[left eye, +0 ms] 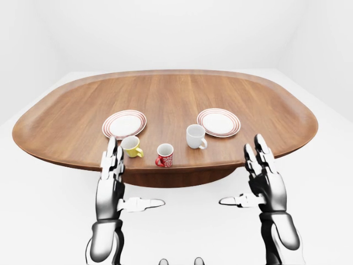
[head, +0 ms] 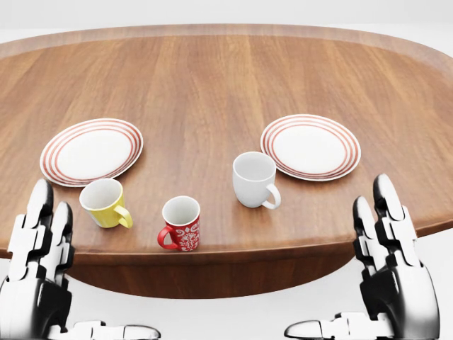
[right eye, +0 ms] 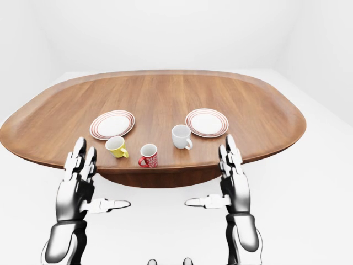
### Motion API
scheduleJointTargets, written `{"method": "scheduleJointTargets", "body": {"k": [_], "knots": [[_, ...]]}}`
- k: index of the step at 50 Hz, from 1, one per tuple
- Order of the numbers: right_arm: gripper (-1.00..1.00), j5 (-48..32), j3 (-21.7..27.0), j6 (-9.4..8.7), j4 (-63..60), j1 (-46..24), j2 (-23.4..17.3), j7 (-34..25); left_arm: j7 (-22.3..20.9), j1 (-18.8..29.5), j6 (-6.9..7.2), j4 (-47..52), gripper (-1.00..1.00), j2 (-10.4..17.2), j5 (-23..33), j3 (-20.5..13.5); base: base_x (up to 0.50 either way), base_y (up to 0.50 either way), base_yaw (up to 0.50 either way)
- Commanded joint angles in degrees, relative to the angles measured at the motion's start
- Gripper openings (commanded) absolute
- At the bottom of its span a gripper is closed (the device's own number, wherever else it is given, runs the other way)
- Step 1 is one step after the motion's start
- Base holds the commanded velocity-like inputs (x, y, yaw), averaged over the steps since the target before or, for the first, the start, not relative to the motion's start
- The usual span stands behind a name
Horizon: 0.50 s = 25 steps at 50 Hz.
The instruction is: Put the red mug on the left plate.
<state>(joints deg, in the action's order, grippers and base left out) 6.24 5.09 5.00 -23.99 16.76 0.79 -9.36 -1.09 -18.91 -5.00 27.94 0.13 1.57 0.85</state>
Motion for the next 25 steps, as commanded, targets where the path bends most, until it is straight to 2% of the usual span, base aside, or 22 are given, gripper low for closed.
{"method": "scheduleJointTargets", "body": {"k": [1, 10, 25], "knots": [[1.0, 5.4, 5.1, 0.0, -12.9, 11.3, 3.3, -7.9, 0.4, -10.5, 0.0, 13.1, 1.0, -0.2, 1.3, 1.2, 0.0, 0.0, 0.0], [1.0, 6.7, 5.7, 0.0, -11.8, 9.9, 4.4, -11.0, 0.3, -9.4, 0.0, 11.9, 1.0, 0.0, 2.1, 1.7, 0.0, 0.0, 0.0], [1.0, 5.2, 5.7, 0.0, -12.2, 10.4, 4.7, -11.3, -0.2, -8.1, 0.0, 10.5, 1.0, -0.3, 1.0, 0.8, 0.0, 0.0, 0.0]]}}
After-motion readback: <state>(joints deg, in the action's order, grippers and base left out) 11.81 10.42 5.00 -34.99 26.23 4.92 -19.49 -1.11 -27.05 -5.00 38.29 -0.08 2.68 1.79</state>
